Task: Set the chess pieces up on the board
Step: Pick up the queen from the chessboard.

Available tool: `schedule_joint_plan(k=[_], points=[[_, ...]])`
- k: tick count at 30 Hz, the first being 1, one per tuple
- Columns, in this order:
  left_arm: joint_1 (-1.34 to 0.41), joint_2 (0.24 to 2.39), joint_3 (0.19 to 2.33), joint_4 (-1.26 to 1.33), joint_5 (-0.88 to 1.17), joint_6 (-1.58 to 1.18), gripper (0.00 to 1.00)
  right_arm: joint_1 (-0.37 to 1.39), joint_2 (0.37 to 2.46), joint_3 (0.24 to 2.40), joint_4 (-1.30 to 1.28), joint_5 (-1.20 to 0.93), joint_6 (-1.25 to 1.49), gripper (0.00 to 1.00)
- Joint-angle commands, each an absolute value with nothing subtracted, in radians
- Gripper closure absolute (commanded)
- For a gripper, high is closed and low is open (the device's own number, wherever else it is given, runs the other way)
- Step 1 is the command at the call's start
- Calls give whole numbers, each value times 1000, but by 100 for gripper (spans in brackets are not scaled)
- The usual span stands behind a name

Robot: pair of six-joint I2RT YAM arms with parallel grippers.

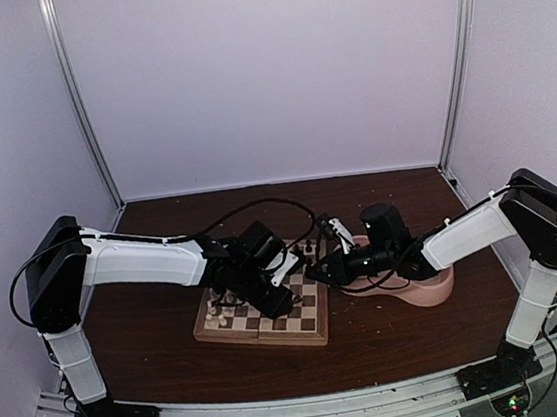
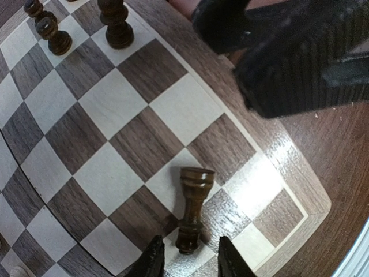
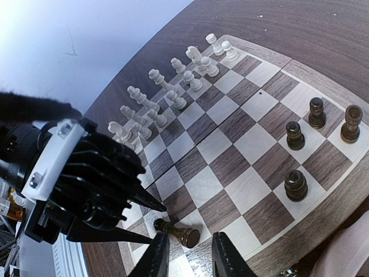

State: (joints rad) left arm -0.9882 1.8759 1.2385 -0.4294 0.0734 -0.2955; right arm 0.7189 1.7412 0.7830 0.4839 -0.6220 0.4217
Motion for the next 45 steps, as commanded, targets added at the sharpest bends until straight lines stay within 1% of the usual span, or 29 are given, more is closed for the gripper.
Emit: schedule_joint_plan(k=[1, 14, 18, 20, 22, 28, 32, 37, 39, 41, 43, 45], points=[[-980, 1893, 1262, -417, 102, -270, 67, 724, 1737, 802, 497, -620, 412, 72], [-979, 1934, 1285, -433, 86, -266, 69, 723, 1726, 798, 501, -617, 413, 73], [-980, 1932, 1288, -432, 89, -263, 82, 723, 1724, 799, 498, -614, 411, 73], [-979, 1919, 1284, -431, 84, -263, 87, 723, 1720, 796, 499, -613, 411, 74], [-979, 1897, 1276, -428, 74, -262, 89, 723, 1714, 792, 499, -607, 406, 74], [-979, 1832, 1246, -424, 47, -255, 90, 724, 1670, 772, 497, -596, 386, 74], [-979, 1813, 1250, -441, 42, -248, 90, 725, 1621, 767, 453, -582, 316, 73], [-975, 1811, 1263, -464, 57, -251, 91, 737, 1460, 688, 441, -473, 199, 70], [-971, 1811, 1267, -474, 67, -256, 91, 754, 1381, 666, 418, -422, 137, 66], [-968, 1806, 1267, -477, 72, -259, 91, 801, 1300, 653, 385, -333, 59, 59], [-966, 1800, 1268, -484, 77, -259, 91, 856, 1244, 641, 372, -216, -25, 47], [-963, 1794, 1273, -497, 80, -256, 91, 880, 1213, 608, 444, -178, -52, 29]])
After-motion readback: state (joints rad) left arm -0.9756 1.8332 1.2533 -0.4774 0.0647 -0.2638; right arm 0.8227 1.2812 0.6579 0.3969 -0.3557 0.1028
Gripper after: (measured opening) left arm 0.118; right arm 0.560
